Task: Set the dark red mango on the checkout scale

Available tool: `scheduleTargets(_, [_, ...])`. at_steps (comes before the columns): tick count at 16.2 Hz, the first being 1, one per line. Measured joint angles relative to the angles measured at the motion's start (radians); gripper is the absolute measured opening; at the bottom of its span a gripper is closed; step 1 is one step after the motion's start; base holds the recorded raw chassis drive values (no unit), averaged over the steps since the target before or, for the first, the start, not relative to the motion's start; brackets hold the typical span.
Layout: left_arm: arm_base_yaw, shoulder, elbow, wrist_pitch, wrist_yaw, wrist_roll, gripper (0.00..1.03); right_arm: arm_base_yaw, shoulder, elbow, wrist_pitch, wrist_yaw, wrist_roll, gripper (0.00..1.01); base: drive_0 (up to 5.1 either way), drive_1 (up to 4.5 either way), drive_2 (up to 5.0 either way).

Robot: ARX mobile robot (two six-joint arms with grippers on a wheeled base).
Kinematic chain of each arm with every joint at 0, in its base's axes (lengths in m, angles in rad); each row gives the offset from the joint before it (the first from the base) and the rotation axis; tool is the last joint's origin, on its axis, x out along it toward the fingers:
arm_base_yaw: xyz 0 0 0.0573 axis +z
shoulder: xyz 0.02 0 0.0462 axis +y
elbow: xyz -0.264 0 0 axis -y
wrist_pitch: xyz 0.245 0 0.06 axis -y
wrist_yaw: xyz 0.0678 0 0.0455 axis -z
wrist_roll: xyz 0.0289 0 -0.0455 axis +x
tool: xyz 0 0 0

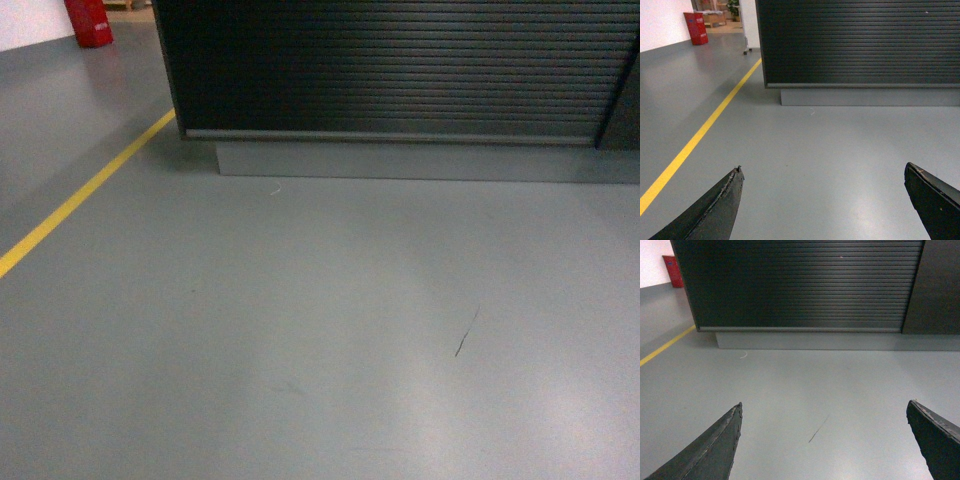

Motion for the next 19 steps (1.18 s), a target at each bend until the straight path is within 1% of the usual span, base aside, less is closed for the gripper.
scheduleTargets(19, [0.0,0.0,0.0,0.0,0.001,0.0,0.98,0.0,0.0,0.0,0.002,0.0,0.0,0.98,0.0,4.34,-4.3])
